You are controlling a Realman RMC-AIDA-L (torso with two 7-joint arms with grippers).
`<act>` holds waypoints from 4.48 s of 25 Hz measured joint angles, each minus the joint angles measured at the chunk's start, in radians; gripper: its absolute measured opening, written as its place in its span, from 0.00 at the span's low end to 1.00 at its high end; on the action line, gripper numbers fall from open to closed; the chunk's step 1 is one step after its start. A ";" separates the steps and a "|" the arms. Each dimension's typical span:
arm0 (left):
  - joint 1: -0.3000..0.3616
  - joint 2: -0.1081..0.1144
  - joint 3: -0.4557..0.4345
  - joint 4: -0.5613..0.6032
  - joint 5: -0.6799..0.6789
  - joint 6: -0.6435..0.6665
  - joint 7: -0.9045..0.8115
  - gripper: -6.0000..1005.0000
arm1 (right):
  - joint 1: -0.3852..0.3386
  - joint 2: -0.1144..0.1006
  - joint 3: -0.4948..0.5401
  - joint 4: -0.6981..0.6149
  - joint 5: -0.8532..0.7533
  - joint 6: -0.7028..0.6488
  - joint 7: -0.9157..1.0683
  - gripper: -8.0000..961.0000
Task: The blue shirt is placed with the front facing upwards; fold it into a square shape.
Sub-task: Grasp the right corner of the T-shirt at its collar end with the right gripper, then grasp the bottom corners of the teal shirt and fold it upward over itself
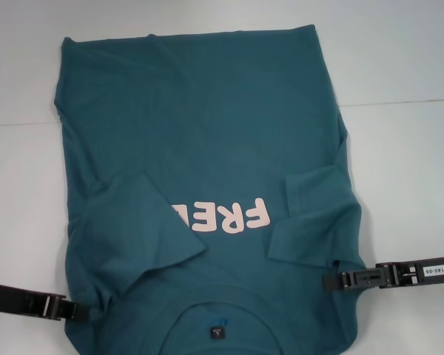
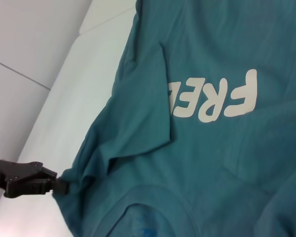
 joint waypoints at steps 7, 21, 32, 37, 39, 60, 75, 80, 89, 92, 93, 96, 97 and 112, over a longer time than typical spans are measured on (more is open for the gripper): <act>-0.002 0.000 0.000 0.000 0.000 -0.001 0.000 0.03 | -0.008 -0.006 0.013 0.002 0.004 -0.012 0.050 0.92; -0.005 0.000 0.001 -0.006 0.000 -0.011 0.003 0.03 | -0.049 -0.016 0.119 0.008 0.004 -0.044 0.055 0.92; -0.007 0.000 0.002 -0.014 0.000 -0.011 0.006 0.03 | -0.076 -0.026 0.143 0.008 0.004 -0.045 0.057 0.91; -0.006 0.000 0.002 -0.014 0.000 -0.011 0.007 0.03 | -0.077 -0.025 0.144 0.024 -0.002 -0.013 0.058 0.82; -0.006 0.000 0.002 -0.014 0.000 -0.011 0.008 0.03 | -0.079 -0.026 0.144 0.031 -0.002 -0.006 0.059 0.73; -0.008 0.007 -0.004 -0.012 0.000 0.000 0.001 0.03 | -0.114 -0.043 0.145 0.034 0.003 -0.007 0.037 0.05; 0.041 0.046 -0.123 0.008 0.012 0.101 -0.015 0.03 | -0.189 -0.051 0.194 0.034 0.004 -0.051 -0.084 0.05; 0.061 0.047 -0.131 0.013 0.013 0.132 -0.010 0.03 | -0.223 -0.060 0.209 0.032 0.004 -0.077 -0.120 0.05; 0.092 0.042 -0.158 0.014 0.013 0.210 0.021 0.03 | -0.288 -0.070 0.249 0.033 0.004 -0.122 -0.194 0.05; 0.102 0.040 -0.183 0.012 0.007 0.241 0.040 0.03 | -0.306 -0.070 0.249 0.033 0.002 -0.133 -0.209 0.05; 0.105 0.040 -0.192 0.012 0.006 0.249 0.044 0.03 | -0.312 -0.070 0.249 0.032 0.001 -0.140 -0.215 0.05; 0.118 0.037 -0.204 0.012 0.005 0.268 0.059 0.03 | -0.332 -0.071 0.249 0.029 0.001 -0.157 -0.228 0.05; 0.120 0.036 -0.204 0.011 0.005 0.270 0.061 0.03 | -0.339 -0.072 0.249 0.026 0.001 -0.159 -0.229 0.05; 0.140 0.031 -0.207 0.011 0.012 0.321 0.080 0.03 | -0.395 -0.086 0.308 0.022 -0.003 -0.201 -0.257 0.05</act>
